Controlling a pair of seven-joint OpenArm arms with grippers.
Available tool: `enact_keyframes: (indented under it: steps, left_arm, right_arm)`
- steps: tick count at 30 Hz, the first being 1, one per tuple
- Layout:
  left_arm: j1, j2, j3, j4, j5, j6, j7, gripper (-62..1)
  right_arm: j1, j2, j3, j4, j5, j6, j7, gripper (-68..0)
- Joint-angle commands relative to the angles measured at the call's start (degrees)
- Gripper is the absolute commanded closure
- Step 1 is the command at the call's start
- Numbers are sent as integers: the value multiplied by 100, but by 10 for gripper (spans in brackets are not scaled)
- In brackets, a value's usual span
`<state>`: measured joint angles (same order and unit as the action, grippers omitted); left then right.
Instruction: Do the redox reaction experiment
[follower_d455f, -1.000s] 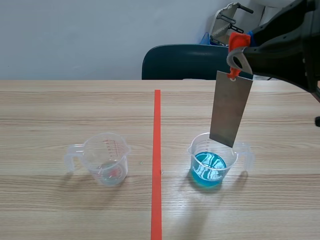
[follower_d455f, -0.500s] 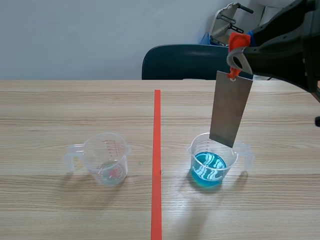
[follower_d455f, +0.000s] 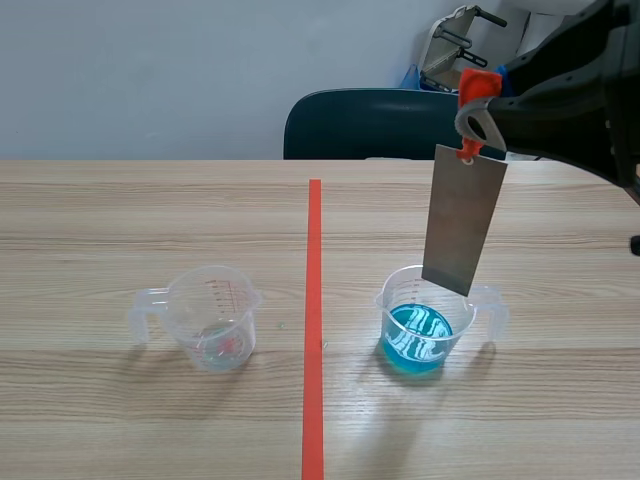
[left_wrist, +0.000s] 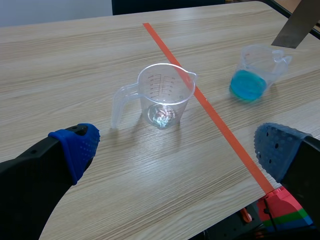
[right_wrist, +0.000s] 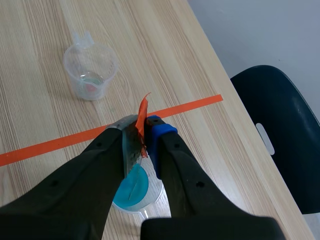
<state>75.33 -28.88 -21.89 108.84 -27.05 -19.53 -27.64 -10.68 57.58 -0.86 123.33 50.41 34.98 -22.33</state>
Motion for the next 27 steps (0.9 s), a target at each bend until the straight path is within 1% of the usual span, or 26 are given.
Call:
enact_keyframes:
  steps: [1,16,27]
  left_arm:
    - [11,59,0,24,-15,-9,-83,-623]
    - [11,59,0,24,-15,-9,-83,-623]
    - [11,59,0,24,-15,-9,-83,-623]
  right_arm:
    - [85,17,-15,-13,17,-17,79,-4]
    - [85,17,-15,-13,17,-17,92,-4]
    - [85,17,-15,-11,17,-17,197,-4]
